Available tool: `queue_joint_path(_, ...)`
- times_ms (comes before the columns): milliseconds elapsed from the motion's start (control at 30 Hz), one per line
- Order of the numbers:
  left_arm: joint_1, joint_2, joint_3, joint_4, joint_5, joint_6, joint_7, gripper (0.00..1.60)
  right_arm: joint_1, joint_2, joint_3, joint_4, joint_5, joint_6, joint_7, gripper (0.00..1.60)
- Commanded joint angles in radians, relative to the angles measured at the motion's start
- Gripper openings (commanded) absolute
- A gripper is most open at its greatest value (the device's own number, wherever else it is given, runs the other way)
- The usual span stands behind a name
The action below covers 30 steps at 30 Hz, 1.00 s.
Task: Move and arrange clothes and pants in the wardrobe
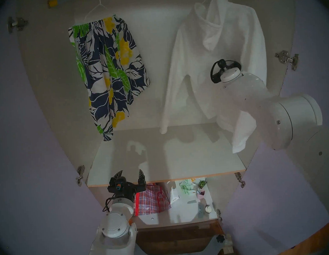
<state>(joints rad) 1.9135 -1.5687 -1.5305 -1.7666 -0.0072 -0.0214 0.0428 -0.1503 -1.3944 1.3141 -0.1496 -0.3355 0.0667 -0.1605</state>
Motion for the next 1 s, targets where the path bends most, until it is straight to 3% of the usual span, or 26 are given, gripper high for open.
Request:
queue_joint_path(0, -0.008, 0.001, 0.003, -0.030, -0.002, -0.007, -0.005, 1.60, 0.027, 0.031, 0.010, -0.012, 0.005, -0.024, -0.040, 1.60)
queue_joint_path(200, -0.008, 0.001, 0.003, -0.030, -0.002, -0.006, -0.005, 1.60, 0.028, 0.079, 0.045, -0.009, 0.022, -0.024, -0.088, 1.60)
queue_joint_path(333, -0.007, 0.002, 0.003, -0.032, -0.003, -0.006, -0.006, 1.60, 0.015, 0.106, 0.076, -0.010, 0.043, -0.073, -0.041, 1.60)
queue_joint_path(433, -0.006, 0.003, 0.003, -0.034, -0.004, -0.005, -0.007, 1.60, 0.011, 0.099, 0.101, 0.002, 0.066, -0.094, 0.088, 1.60)
queue_joint_path(467, -0.006, 0.003, 0.003, -0.034, -0.004, -0.005, -0.007, 1.60, 0.011, 0.099, 0.101, 0.002, 0.066, -0.094, 0.088, 1.60)
queue_joint_path(533, -0.005, 0.003, 0.003, -0.035, -0.005, -0.004, -0.007, 1.60, -0.009, 0.077, 0.122, -0.003, 0.083, -0.117, 0.175, 1.60)
queue_joint_path(700, -0.006, 0.003, 0.003, -0.034, -0.004, -0.005, -0.006, 1.60, -0.037, 0.052, 0.156, -0.017, 0.103, -0.161, 0.287, 1.60)
queue_joint_path(733, -0.006, 0.003, 0.003, -0.033, -0.004, -0.005, -0.006, 1.60, -0.036, 0.046, 0.163, -0.014, 0.113, -0.161, 0.344, 1.60)
queue_joint_path(967, -0.008, 0.002, 0.004, -0.030, -0.003, -0.006, -0.004, 1.60, -0.083, -0.005, 0.211, -0.028, 0.142, -0.241, 0.509, 1.60)
